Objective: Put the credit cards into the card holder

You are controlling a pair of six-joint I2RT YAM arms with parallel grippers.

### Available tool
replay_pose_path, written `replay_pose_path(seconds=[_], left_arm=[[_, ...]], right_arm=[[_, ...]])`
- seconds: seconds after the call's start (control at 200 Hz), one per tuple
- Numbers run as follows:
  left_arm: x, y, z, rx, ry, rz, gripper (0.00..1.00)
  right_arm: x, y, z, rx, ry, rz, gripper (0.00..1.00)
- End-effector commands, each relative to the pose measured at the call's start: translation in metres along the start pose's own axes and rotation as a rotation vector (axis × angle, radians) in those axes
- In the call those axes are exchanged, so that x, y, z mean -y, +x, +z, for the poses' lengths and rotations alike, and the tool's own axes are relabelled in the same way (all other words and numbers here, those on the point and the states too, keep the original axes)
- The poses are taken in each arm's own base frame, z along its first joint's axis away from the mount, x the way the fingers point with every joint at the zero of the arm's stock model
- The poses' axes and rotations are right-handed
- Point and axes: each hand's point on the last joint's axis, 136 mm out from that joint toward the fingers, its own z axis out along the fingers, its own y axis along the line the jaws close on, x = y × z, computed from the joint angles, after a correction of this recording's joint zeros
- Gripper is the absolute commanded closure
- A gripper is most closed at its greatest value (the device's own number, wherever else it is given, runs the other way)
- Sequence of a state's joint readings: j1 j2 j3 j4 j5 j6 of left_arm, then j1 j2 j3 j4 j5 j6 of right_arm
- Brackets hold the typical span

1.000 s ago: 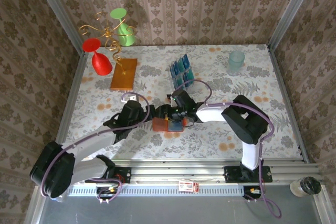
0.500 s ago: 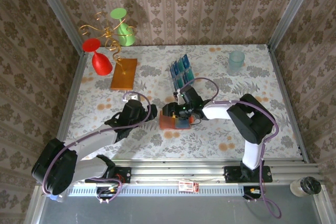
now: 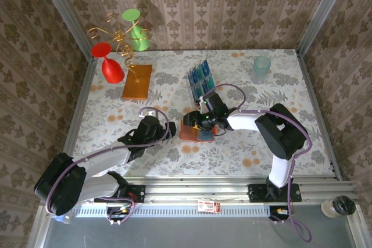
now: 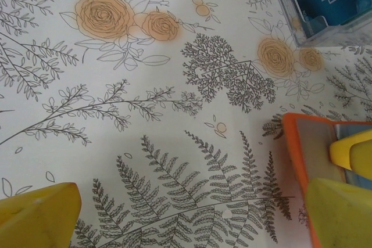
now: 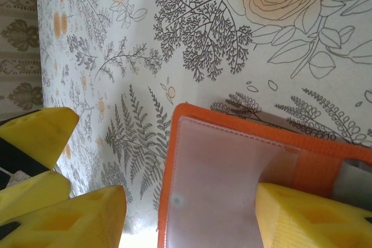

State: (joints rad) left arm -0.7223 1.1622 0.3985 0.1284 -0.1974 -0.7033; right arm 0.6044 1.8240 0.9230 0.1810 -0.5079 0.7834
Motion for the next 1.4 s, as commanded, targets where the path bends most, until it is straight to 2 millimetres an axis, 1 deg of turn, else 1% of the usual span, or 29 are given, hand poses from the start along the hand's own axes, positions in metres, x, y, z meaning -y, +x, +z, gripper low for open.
replay_pose_path(seconds=[0.0, 0.115, 0.21, 0.29, 0.34, 0.385, 0.435, 0.57, 0.745, 0.98, 1.085, 1.25, 1.395], left_arm=[[0.004, -0.001, -0.001, 0.008, 0.012, -0.005, 0.00], [0.004, 0.000, 0.000, 0.004, 0.010, -0.005, 0.00], [0.006, -0.001, 0.001, 0.005, 0.013, -0.002, 0.00], [0.009, -0.003, 0.001, 0.008, 0.017, 0.002, 0.00], [0.011, -0.004, 0.001, 0.007, 0.022, 0.007, 0.00], [0.014, -0.006, 0.001, 0.009, 0.028, 0.015, 0.00], [0.018, -0.007, 0.002, 0.007, 0.032, 0.024, 0.00], [0.028, -0.009, 0.004, -0.001, 0.048, 0.048, 0.00], [0.043, -0.008, 0.011, -0.018, 0.071, 0.086, 0.00], [0.063, 0.000, 0.021, -0.044, 0.109, 0.123, 0.00], [0.062, 0.008, 0.026, -0.061, 0.095, 0.135, 0.00], [0.049, 0.021, 0.032, -0.081, 0.036, 0.155, 0.00], [0.037, 0.031, 0.036, -0.126, -0.027, 0.196, 0.00]], right_arm=[[-0.011, -0.008, -0.015, 0.021, 0.004, -0.027, 0.42], [-0.004, -0.009, -0.021, 0.031, 0.022, -0.019, 0.44], [0.003, -0.008, -0.023, 0.034, 0.030, -0.009, 0.51], [0.009, -0.005, -0.024, 0.031, 0.037, -0.001, 0.63], [0.012, -0.004, -0.024, 0.029, 0.041, 0.003, 0.74], [0.015, -0.003, -0.023, 0.025, 0.046, 0.008, 0.82], [0.017, -0.002, -0.021, 0.020, 0.050, 0.012, 0.86], [0.019, -0.001, -0.012, 0.002, 0.038, 0.028, 0.88], [0.029, 0.002, -0.002, -0.016, 0.047, 0.055, 0.88], [0.035, 0.005, 0.001, -0.017, 0.054, 0.071, 0.88], [0.036, 0.006, 0.001, -0.017, 0.056, 0.075, 0.88], [0.036, 0.006, 0.001, -0.016, 0.054, 0.079, 0.88], [0.027, 0.002, -0.005, -0.003, 0.037, 0.069, 0.88]])
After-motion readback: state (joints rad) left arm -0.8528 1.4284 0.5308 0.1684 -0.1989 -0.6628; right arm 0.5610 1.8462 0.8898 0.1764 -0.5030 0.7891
